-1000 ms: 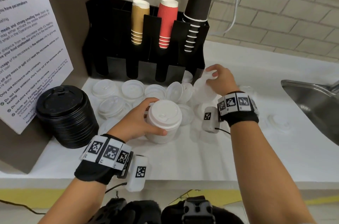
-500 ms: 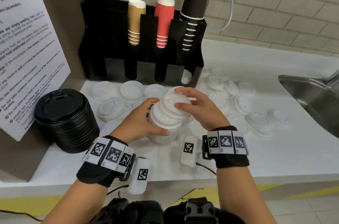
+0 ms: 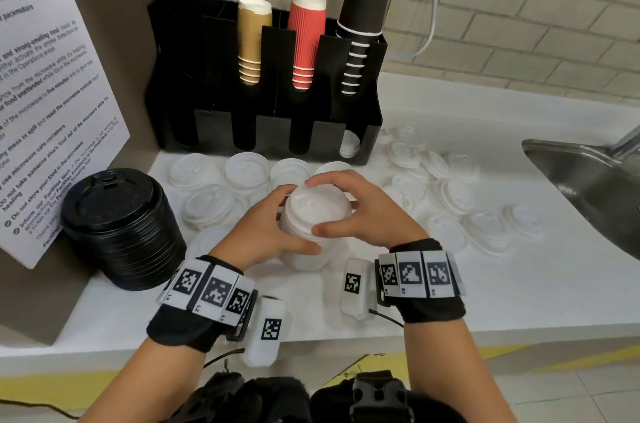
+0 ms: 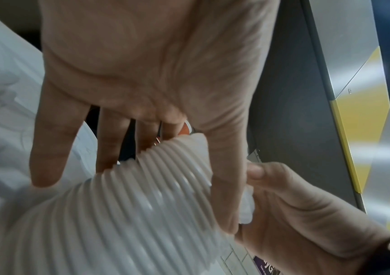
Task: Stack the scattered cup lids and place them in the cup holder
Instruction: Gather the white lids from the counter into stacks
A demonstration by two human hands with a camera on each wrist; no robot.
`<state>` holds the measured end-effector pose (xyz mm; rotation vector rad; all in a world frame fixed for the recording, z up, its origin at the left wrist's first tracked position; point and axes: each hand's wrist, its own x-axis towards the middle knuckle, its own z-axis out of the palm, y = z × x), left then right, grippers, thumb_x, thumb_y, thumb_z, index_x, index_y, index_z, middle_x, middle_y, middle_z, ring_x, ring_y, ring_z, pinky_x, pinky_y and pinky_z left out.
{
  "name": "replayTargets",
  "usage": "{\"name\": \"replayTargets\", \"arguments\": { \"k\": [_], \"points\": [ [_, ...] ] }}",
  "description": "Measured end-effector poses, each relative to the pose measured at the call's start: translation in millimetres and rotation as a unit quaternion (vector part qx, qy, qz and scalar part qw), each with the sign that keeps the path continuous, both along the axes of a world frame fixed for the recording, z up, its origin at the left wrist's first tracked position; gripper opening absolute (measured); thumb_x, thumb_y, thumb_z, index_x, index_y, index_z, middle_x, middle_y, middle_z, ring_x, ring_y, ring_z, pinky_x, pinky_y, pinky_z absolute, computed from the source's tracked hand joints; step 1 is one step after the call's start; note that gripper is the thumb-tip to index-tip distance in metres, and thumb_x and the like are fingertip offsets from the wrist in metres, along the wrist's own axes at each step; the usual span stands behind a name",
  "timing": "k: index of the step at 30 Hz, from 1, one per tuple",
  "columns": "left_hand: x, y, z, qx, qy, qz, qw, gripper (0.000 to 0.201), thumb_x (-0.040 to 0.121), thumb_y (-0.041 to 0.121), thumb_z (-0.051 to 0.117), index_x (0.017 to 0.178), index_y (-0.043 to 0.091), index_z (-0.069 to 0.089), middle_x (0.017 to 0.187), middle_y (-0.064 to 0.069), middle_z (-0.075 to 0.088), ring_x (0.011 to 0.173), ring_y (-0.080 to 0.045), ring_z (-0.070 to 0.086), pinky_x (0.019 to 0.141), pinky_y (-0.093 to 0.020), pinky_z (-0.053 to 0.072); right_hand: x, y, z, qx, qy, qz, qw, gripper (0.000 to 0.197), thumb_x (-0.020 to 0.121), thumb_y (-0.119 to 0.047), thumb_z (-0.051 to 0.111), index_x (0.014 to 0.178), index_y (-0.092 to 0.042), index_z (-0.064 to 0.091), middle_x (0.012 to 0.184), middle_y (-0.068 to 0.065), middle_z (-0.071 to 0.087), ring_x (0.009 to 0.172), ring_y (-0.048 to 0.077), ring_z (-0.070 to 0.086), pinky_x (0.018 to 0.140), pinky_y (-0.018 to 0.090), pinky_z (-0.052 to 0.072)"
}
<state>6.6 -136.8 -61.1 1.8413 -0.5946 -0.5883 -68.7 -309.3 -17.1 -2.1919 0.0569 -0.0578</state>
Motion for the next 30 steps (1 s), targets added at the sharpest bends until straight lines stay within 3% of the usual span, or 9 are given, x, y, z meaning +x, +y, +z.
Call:
{"name": "replayTargets", "arguments": {
  "k": [5, 9, 11, 13, 15, 18, 21, 27, 30],
  "points": [
    [-1, 0, -1, 0.005, -0.002, 0.002, 1.0, 0.087, 0.057, 0.019, 0.093, 0.129, 0.034, 0.046, 0.118, 0.018, 0.057, 0.102, 0.005, 0.053, 0.073, -0.011, 0.043, 1, 4, 0, -0.034, 0.014, 0.006, 0.999, 0.056, 0.067, -0.016, 0.085, 0.116, -0.032, 0.061, 0.124, -0.002, 0.046, 0.12, 0.014, 0.044, 0.099, 0.032, 0.043],
    [-2, -1, 0, 0.003, -0.002, -0.002, 1.0, 0.095, 0.058, 0.021, 0.093, 0.134, 0.04, 0.039, 0.119, 0.02, 0.053, 0.107, 0.004, 0.05, 0.08, -0.013, 0.042, -1, -1, -2, -0.015, 0.018, 0.01, 1.0, 0.055, 0.067, -0.027, 0.086, 0.114, -0.037, 0.06, 0.125, -0.009, 0.047, 0.119, 0.005, 0.044, 0.092, 0.014, 0.039],
    [-2, -2, 2, -0.002, -0.012, -0.003, 1.0, 0.09, 0.059, 0.022, 0.093, 0.128, 0.046, 0.04, 0.118, 0.025, 0.051, 0.105, 0.009, 0.049, 0.077, -0.009, 0.04, -2, -13, -1, 0.019, -0.01, -0.057, 0.998, 0.044, 0.072, -0.034, 0.081, 0.111, -0.04, 0.06, 0.124, -0.012, 0.05, 0.115, 0.002, 0.048, 0.088, 0.011, 0.04],
    [-2, -2, 4, -0.003, -0.02, -0.005, 1.0, 0.083, 0.06, 0.021, 0.092, 0.121, 0.047, 0.042, 0.116, 0.027, 0.051, 0.103, 0.011, 0.047, 0.075, -0.008, 0.037, 0, -34, -1, 0.016, -0.036, -0.18, 0.983, 0.035, 0.081, -0.034, 0.073, 0.113, -0.033, 0.06, 0.124, -0.007, 0.053, 0.113, 0.01, 0.052, 0.086, 0.017, 0.043],
    [-2, -3, 5, -0.005, -0.022, -0.002, 1.0, 0.079, 0.061, 0.018, 0.091, 0.119, 0.045, 0.044, 0.116, 0.026, 0.051, 0.103, 0.01, 0.047, 0.075, -0.009, 0.037, 0, -58, -3, -0.048, 0.013, -0.272, 0.961, 0.04, 0.09, -0.029, 0.063, 0.128, -0.024, 0.053, 0.132, 0.005, 0.049, 0.118, 0.02, 0.051, 0.094, 0.027, 0.042],
    [-2, -3, 5, -0.009, -0.02, 0.0, 1.0, 0.078, 0.061, 0.017, 0.091, 0.117, 0.045, 0.045, 0.115, 0.027, 0.052, 0.103, 0.011, 0.047, 0.075, -0.009, 0.036, -2, -82, -14, -0.103, 0.15, -0.289, 0.94, 0.056, 0.095, -0.021, 0.048, 0.147, -0.02, 0.028, 0.146, 0.016, 0.038, 0.132, 0.032, 0.04, 0.109, 0.043, 0.034],
    [-2, -3, 5, -0.008, -0.018, 0.002, 1.0, 0.077, 0.062, 0.017, 0.091, 0.115, 0.047, 0.045, 0.114, 0.027, 0.052, 0.102, 0.011, 0.047, 0.075, -0.008, 0.036, -1, -89, -21, -0.102, 0.223, -0.263, 0.933, 0.063, 0.095, -0.016, 0.041, 0.151, -0.025, 0.015, 0.146, 0.013, 0.04, 0.132, 0.034, 0.039, 0.109, 0.046, 0.033],
    [-3, -4, 6, -0.009, -0.012, 0.002, 1.0, 0.075, 0.062, 0.017, 0.091, 0.113, 0.048, 0.045, 0.114, 0.026, 0.053, 0.103, 0.009, 0.048, 0.075, -0.009, 0.037, 22, -115, -18, -0.176, 0.246, -0.312, 0.9, 0.058, 0.093, -0.033, 0.05, 0.146, -0.026, 0.028, 0.148, 0.013, 0.03, 0.136, 0.038, 0.03, 0.109, 0.049, 0.031],
    [-4, -4, 7, -0.007, -0.013, 0.004, 1.0, 0.074, 0.062, 0.017, 0.091, 0.111, 0.049, 0.045, 0.114, 0.027, 0.053, 0.102, 0.01, 0.048, 0.074, -0.008, 0.036, 42, -128, -24, -0.195, 0.255, -0.299, 0.899, 0.062, 0.088, -0.036, 0.06, 0.145, -0.024, 0.037, 0.147, 0.012, 0.038, 0.132, 0.035, 0.04, 0.107, 0.041, 0.036]
  ]
}}
